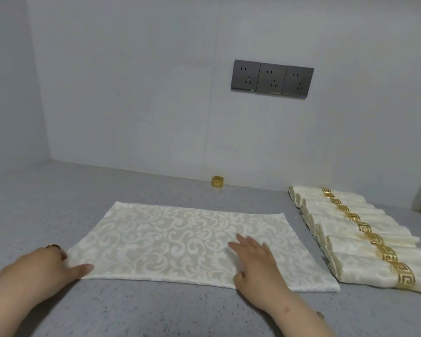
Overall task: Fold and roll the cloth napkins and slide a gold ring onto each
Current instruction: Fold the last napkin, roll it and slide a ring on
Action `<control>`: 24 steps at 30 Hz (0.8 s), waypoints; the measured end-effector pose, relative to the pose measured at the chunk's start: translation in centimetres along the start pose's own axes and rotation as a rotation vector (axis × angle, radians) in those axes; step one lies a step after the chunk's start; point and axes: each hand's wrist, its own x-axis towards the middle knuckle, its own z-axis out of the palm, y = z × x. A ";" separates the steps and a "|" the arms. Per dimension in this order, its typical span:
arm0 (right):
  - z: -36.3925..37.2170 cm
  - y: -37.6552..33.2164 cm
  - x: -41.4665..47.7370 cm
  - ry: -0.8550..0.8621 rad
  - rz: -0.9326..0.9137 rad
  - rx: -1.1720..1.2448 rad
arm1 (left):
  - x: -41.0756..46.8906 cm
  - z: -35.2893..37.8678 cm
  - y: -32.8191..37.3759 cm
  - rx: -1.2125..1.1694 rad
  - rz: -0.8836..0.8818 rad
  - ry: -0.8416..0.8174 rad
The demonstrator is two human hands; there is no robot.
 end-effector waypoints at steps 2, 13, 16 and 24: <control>0.4 -0.5 0.0 -0.039 -0.182 0.149 | -0.1 -0.7 0.7 -0.008 0.024 -0.052; 1.5 -1.8 -0.1 -0.140 -0.310 0.210 | 1.9 -3.0 -0.6 -0.459 -0.099 -0.132; 1.9 -3.0 -0.3 -0.159 -0.367 0.183 | 6.5 -0.5 -5.2 -0.620 -0.109 -0.195; 0.8 -3.0 -0.3 -0.179 -0.152 0.662 | -2.2 -6.2 9.5 -1.119 0.239 0.056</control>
